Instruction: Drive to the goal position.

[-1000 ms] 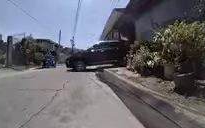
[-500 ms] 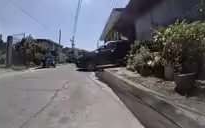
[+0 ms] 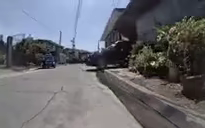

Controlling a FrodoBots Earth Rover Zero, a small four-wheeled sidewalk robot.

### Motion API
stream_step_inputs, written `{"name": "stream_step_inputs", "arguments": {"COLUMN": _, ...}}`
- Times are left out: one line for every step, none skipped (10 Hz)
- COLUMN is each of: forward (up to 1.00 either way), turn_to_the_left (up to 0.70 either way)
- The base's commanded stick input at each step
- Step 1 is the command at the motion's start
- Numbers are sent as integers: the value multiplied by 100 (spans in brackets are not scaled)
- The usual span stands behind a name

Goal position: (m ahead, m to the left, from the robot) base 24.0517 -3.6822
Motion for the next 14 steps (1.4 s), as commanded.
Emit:
{"name": "stream_step_inputs", "arguments": {"forward": 100, "turn_to_the_left": 2}}
{"name": "stream_step_inputs", "arguments": {"forward": 100, "turn_to_the_left": 2}}
{"name": "stream_step_inputs", "arguments": {"forward": 100, "turn_to_the_left": 32}}
{"name": "stream_step_inputs", "arguments": {"forward": 100, "turn_to_the_left": 42}}
{"name": "stream_step_inputs", "arguments": {"forward": 100, "turn_to_the_left": 42}}
{"name": "stream_step_inputs", "arguments": {"forward": 100, "turn_to_the_left": 42}}
{"name": "stream_step_inputs", "arguments": {"forward": 100, "turn_to_the_left": 42}}
{"name": "stream_step_inputs", "arguments": {"forward": 100, "turn_to_the_left": 42}}
{"name": "stream_step_inputs", "arguments": {"forward": 100, "turn_to_the_left": 42}}
{"name": "stream_step_inputs", "arguments": {"forward": 100, "turn_to_the_left": 42}}
{"name": "stream_step_inputs", "arguments": {"forward": 100, "turn_to_the_left": 42}}
{"name": "stream_step_inputs", "arguments": {"forward": 100, "turn_to_the_left": 42}}
{"name": "stream_step_inputs", "arguments": {"forward": 100, "turn_to_the_left": 28}}
{"name": "stream_step_inputs", "arguments": {"forward": 100, "turn_to_the_left": 14}}
